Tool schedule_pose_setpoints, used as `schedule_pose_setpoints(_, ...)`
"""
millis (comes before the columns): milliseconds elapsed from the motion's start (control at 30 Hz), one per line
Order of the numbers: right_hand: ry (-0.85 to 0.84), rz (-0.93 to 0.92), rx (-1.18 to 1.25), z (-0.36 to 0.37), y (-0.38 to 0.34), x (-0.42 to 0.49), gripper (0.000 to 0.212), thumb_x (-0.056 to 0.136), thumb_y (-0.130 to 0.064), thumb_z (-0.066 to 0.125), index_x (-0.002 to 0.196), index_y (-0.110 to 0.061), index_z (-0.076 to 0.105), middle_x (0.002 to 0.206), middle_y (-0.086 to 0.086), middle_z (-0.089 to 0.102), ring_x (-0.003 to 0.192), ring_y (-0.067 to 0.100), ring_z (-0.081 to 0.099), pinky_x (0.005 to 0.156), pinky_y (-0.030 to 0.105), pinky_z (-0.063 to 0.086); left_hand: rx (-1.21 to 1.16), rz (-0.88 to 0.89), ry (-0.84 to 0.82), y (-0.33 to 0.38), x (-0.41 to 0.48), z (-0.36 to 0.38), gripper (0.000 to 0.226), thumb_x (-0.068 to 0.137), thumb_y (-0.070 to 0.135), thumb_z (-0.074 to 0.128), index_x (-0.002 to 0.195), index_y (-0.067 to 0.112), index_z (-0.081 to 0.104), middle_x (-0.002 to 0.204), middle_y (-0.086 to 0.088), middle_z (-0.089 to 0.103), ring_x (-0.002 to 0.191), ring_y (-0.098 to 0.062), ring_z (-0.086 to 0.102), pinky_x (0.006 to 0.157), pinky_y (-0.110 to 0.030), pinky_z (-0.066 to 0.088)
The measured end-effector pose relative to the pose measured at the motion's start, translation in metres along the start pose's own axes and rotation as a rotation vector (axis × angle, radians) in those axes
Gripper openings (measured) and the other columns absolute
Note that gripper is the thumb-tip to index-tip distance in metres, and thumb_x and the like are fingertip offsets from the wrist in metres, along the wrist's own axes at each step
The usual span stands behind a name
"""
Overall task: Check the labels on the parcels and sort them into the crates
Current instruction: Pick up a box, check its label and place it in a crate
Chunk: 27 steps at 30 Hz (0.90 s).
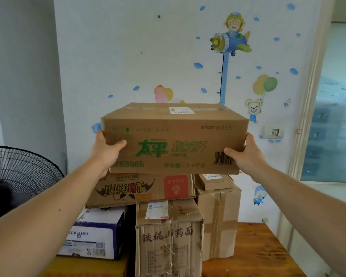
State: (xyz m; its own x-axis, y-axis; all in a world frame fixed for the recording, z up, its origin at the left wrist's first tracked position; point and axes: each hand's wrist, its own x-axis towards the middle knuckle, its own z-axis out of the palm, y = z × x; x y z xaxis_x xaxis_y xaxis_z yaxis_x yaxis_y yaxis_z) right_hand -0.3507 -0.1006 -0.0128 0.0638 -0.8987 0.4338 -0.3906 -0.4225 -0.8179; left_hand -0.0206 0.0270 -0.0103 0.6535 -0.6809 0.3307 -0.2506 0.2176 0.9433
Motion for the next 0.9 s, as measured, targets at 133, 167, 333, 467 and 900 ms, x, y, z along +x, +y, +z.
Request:
schedule_pose_setpoints(133, -0.017, -0.019, 0.056, -0.036, 0.009, -0.009, 0.061, 0.092, -0.029, 0.067, 0.143, -0.026, 0.032, 0.118, -0.005, 0.054, 0.106, 0.02, 0.051, 0.089, 0.039, 0.044, 0.037, 0.097, -0.005, 0.016, -0.029, 0.015, 0.053, 0.089, 0.021, 0.07, 0.131, 0.023, 0.038, 0.12, 0.003, 0.056, 0.113, -0.023, 0.054, 0.102, -0.05, 0.045)
schedule_pose_setpoints(167, -0.022, -0.026, 0.075, -0.045, 0.012, -0.01, 0.06, 0.093, -0.03, 0.066, 0.142, -0.027, 0.033, 0.114, -0.007, 0.055, 0.105, 0.019, 0.052, 0.088, 0.038, 0.043, 0.03, 0.12, -0.005, 0.019, -0.037, 0.018, 0.051, 0.089, 0.02, 0.071, 0.128, 0.025, 0.038, 0.114, 0.007, 0.056, 0.109, -0.02, 0.054, 0.098, -0.045, 0.047)
schedule_pose_setpoints(333, -0.038, -0.03, 0.175, -0.103, 0.03, -0.018, 0.047, 0.094, -0.029, 0.064, 0.135, -0.032, 0.041, 0.097, -0.018, 0.052, 0.099, 0.016, 0.053, 0.083, 0.033, 0.041, -0.023, 0.16, -0.021, 0.033, -0.085, 0.047, 0.056, 0.089, 0.022, 0.069, 0.136, 0.025, 0.038, 0.107, 0.013, 0.058, 0.094, -0.006, 0.058, 0.081, -0.036, 0.049)
schedule_pose_setpoints(467, -0.063, -0.037, 0.237, -0.134, 0.043, -0.027, 0.035, 0.096, -0.025, 0.063, 0.124, -0.034, 0.045, 0.1, -0.016, 0.055, 0.089, 0.003, 0.054, 0.071, 0.024, 0.042, -0.053, 0.168, -0.013, 0.04, -0.119, 0.065, 0.054, 0.09, 0.019, 0.068, 0.133, 0.029, 0.037, 0.111, 0.01, 0.06, 0.102, -0.013, 0.06, 0.089, -0.046, 0.052)
schedule_pose_setpoints(900, 0.026, -0.045, 0.294, -0.181, 0.031, -0.069, 0.07, 0.083, -0.027, 0.078, 0.136, -0.034, 0.033, 0.105, -0.017, 0.054, 0.096, 0.009, 0.055, 0.085, 0.039, 0.048, -0.058, 0.261, -0.055, 0.082, -0.167, 0.069, 0.052, 0.09, 0.018, 0.069, 0.129, 0.032, 0.038, 0.111, 0.012, 0.059, 0.098, -0.006, 0.059, 0.079, -0.035, 0.052)
